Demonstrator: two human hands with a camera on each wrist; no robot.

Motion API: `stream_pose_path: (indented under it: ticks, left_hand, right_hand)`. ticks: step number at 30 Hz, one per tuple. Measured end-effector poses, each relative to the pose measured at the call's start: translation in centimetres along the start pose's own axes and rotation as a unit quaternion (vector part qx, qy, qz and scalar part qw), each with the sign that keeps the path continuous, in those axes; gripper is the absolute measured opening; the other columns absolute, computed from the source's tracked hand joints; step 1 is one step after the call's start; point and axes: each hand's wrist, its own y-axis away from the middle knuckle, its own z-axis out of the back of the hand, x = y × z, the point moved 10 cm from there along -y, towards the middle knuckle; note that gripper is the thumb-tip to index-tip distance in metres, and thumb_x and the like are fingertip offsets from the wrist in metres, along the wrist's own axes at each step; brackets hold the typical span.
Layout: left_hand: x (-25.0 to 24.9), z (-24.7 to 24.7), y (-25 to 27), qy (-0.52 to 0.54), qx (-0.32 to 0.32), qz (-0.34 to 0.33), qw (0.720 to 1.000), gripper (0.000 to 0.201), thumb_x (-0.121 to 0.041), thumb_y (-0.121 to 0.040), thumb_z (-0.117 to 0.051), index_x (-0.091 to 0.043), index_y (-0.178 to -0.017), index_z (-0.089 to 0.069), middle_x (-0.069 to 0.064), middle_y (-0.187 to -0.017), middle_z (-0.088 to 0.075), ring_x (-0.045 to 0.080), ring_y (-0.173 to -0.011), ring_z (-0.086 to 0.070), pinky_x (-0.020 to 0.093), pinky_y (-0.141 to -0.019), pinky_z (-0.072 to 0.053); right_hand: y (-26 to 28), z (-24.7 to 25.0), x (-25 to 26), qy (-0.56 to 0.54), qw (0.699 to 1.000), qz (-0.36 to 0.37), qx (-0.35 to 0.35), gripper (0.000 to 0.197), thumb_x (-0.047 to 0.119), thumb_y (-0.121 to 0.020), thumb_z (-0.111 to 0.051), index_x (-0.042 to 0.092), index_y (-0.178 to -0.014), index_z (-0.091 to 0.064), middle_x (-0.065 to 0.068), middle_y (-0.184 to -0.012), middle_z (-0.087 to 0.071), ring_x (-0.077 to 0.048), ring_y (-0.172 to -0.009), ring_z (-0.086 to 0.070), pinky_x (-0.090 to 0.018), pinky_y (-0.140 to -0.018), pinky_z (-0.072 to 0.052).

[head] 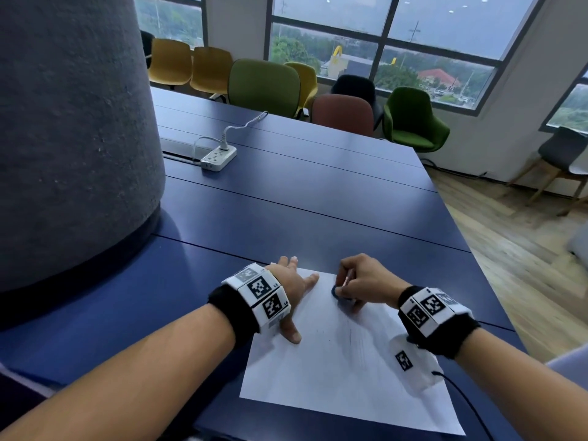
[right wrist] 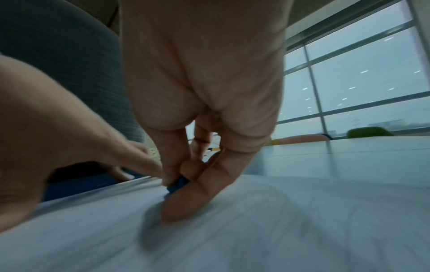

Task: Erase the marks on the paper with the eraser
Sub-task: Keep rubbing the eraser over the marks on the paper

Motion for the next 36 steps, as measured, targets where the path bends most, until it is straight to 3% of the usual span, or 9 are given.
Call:
stream_pose_path:
  ticks: [3,8,13,18,21,23,28,33,36]
  left_hand:
    - [-0.1,-0.1,0.0,0.0,0.005,-0.003,1.0,0.132,-0.06,-0.064,-0.081,-0.032,-0.154,0.012,0.019,-0.161,0.01,0.038,-0.148,-0.001,0.052,-0.113,-0.023]
    - [0.0,-0.1,0.0,0.007,0.0,-0.002,1.0,0.133,-0.06,-0.064,-0.081,-0.032,-0.154,0.012,0.018,-0.161,0.011,0.038,-0.148,0.002,0.052,-0.114,-0.022]
    - [-0.1,-0.1,0.0,0.009,0.0,-0.004,1.0,0.133,-0.06,-0.064,-0.081,-0.033,-0.154,0.012,0.019,-0.161,0.011,0.037,-0.148,0.002,0.05,-0.114,-0.023]
    - [-0.1,0.2,0.2,0.0,-0.005,-0.002,1.0,0.132,-0.06,-0.064,-0.081,-0.032,-0.154,0.011,0.019,-0.161,0.01,0.038,-0.148,0.0,0.051,-0.114,-0.024]
    - [-0.2,0.0,0.1,0.003,0.002,-0.001,1.0,0.133,-0.059,-0.065,-0.082,-0.031,-0.154,0.013,0.02,-0.161,0.011,0.038,-0.148,0.002,0.05,-0.115,-0.022]
    - [-0.3,0.0,0.2,0.004,0.004,-0.003,1.0,0.133,-0.058,-0.065,-0.081,-0.031,-0.154,0.013,0.02,-0.161,0.011,0.038,-0.148,0.002,0.05,-0.115,-0.021]
    - [-0.2,0.2,0.3,0.001,-0.004,-0.007,1.0,0.132,-0.058,-0.065,-0.082,-0.03,-0.155,0.011,0.021,-0.161,0.009,0.039,-0.148,0.0,0.05,-0.114,-0.022]
    - [-0.3,0.0,0.2,0.002,0.0,-0.006,1.0,0.132,-0.058,-0.065,-0.082,-0.03,-0.155,0.011,0.021,-0.161,0.01,0.039,-0.148,0.001,0.05,-0.115,-0.021]
    - [-0.3,0.0,0.3,0.005,0.005,-0.005,1.0,0.132,-0.058,-0.066,-0.081,-0.031,-0.155,0.012,0.02,-0.161,0.012,0.039,-0.148,0.003,0.051,-0.115,-0.02]
  right_hand:
    - [0.6,-1.6,0.4,0.018,0.998,0.007,0.056,0.008,0.0,-0.083,-0.068,0.003,-0.079,-0.063,-0.01,-0.069,-0.062,-0.018,-0.052,-0.065,-0.028,-0.049,-0.055]
    - [-0.4,1.6,-0.8,0.001,0.999,-0.004,-0.039,0.004,-0.002,-0.08,-0.068,-0.004,-0.082,-0.065,-0.012,-0.07,-0.063,-0.017,-0.049,-0.063,-0.03,-0.05,-0.058]
    - [1.7,-2.2,-0.2,0.058,0.992,0.018,0.112,0.007,-0.002,-0.08,-0.067,0.005,-0.079,-0.067,-0.01,-0.071,-0.065,-0.021,-0.06,-0.064,-0.029,-0.054,-0.056]
    - [-0.3,1.9,-1.2,0.003,1.0,0.011,-0.028,0.003,-0.004,-0.08,-0.067,-0.003,-0.081,-0.065,-0.01,-0.068,-0.064,-0.017,-0.049,-0.062,-0.031,-0.049,-0.057]
    - [1.7,-1.9,-0.9,0.021,0.992,0.013,0.121,0.005,-0.004,-0.08,-0.067,0.001,-0.082,-0.066,-0.019,-0.076,-0.067,-0.024,-0.06,-0.065,-0.031,-0.054,-0.057]
    - [2.2,-2.8,-0.7,0.043,0.986,0.014,0.159,0.007,-0.003,-0.081,-0.067,0.004,-0.081,-0.067,-0.025,-0.085,-0.069,-0.026,-0.064,-0.065,-0.032,-0.056,-0.057]
    - [0.1,1.1,-1.0,-0.013,1.0,0.01,-0.017,0.005,-0.002,-0.083,-0.067,-0.001,-0.082,-0.062,-0.014,-0.072,-0.065,-0.019,-0.05,-0.064,-0.03,-0.049,-0.057]
    - [2.9,-3.2,-0.4,0.031,0.989,0.015,0.147,0.007,-0.002,-0.084,-0.066,0.003,-0.082,-0.062,-0.014,-0.074,-0.066,-0.028,-0.063,-0.066,-0.032,-0.055,-0.059]
    - [1.1,-0.3,-0.9,0.023,0.998,0.002,0.055,0.007,-0.001,-0.084,-0.067,0.002,-0.081,-0.062,-0.013,-0.073,-0.065,-0.023,-0.056,-0.067,-0.032,-0.053,-0.059]
